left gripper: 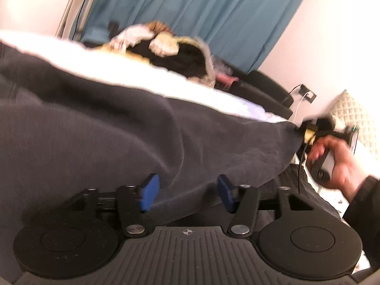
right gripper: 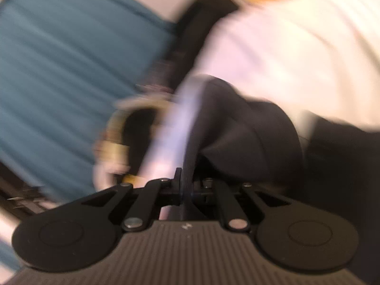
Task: Fold clothes
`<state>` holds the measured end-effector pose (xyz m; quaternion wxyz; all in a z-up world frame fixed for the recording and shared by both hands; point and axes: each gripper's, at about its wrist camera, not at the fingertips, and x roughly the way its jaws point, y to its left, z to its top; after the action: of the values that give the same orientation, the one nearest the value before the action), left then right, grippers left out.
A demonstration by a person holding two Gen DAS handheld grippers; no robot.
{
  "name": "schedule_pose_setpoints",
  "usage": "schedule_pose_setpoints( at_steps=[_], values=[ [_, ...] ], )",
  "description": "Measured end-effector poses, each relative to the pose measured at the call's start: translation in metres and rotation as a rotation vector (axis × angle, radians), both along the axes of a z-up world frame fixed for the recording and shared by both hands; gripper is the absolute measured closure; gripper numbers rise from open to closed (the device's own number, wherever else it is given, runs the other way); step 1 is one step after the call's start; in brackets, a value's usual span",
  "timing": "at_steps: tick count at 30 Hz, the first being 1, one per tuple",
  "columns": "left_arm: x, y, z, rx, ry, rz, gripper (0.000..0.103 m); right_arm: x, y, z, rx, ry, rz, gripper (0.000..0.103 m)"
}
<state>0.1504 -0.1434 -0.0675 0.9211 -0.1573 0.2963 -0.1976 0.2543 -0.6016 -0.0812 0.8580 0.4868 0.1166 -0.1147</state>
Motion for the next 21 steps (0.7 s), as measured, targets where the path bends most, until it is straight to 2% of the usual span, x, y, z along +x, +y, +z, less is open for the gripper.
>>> schedule_pose_setpoints(
  at_steps=[1,3,4,5,6,7,8,9,10,12,14,16,18,21],
  values=[
    [-0.002,-0.001,0.002,0.005,-0.03,0.004,0.027,0.001,0.004,0.016,-0.032,-0.088,0.025,0.097],
    [-0.004,-0.001,0.005,-0.004,-0.075,0.004,0.026,-0.005,0.009,0.045,-0.104,-0.273,0.048,0.097],
    [-0.006,-0.002,0.006,0.0,-0.097,0.008,0.026,-0.008,0.009,0.052,-0.121,-0.331,0.049,0.097],
    [-0.008,-0.002,0.007,0.007,-0.119,0.013,0.024,-0.01,0.007,0.054,-0.135,-0.342,0.039,0.097],
    [-0.009,-0.003,0.009,0.013,-0.14,0.018,0.02,-0.01,0.003,0.048,-0.135,-0.313,0.024,0.097],
    [-0.01,-0.005,0.009,0.016,-0.147,0.021,0.018,-0.009,-0.003,0.032,-0.114,-0.237,0.0,0.096],
    [-0.009,-0.005,0.009,0.012,-0.143,0.023,0.018,-0.006,-0.009,0.014,-0.09,-0.156,-0.024,0.096],
    [-0.009,-0.006,0.009,0.006,-0.137,0.026,0.018,-0.002,-0.016,-0.009,-0.051,-0.035,-0.04,0.095],
    [-0.009,-0.005,0.011,0.0,-0.13,0.028,0.018,0.001,-0.024,-0.037,0.008,0.117,-0.048,0.094],
    [-0.009,-0.001,0.016,-0.012,-0.116,0.034,0.018,-0.002,-0.037,-0.086,0.163,0.268,-0.049,0.097],
    [-0.01,0.008,0.027,-0.022,-0.104,0.063,0.018,-0.008,-0.041,-0.09,0.196,0.209,-0.054,0.097],
    [-0.005,0.028,0.044,-0.02,-0.085,0.104,0.018,-0.001,-0.031,-0.071,0.06,0.239,-0.033,0.09],
    [0.004,0.054,0.064,0.045,-0.064,0.15,0.018,0.003,-0.022,-0.06,-0.05,0.253,-0.019,0.089],
    [0.037,0.12,0.091,0.173,-0.041,0.286,0.018,0.001,-0.028,-0.067,-0.04,0.25,-0.012,0.089]
  ],
)
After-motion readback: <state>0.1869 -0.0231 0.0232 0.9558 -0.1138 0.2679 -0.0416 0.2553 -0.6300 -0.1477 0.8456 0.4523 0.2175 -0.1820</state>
